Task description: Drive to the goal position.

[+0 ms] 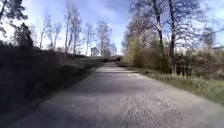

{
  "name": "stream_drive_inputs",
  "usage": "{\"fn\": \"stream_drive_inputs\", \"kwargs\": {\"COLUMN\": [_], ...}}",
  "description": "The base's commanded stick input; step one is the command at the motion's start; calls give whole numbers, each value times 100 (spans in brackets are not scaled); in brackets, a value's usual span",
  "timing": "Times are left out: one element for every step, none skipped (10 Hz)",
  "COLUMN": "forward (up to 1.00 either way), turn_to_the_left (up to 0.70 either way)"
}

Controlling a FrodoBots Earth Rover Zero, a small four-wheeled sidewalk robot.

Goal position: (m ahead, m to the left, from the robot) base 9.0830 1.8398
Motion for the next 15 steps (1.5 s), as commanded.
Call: {"fn": "stream_drive_inputs", "kwargs": {"forward": [100, 100, 100, 100, 100, 100, 100, 100, 100, 100, 100, 100, 100, 100, 100], "turn_to_the_left": [0, 0, 0, 0, 0, 0, 0, 0, 0, 0, 0, 0, 0, 0, 0]}}
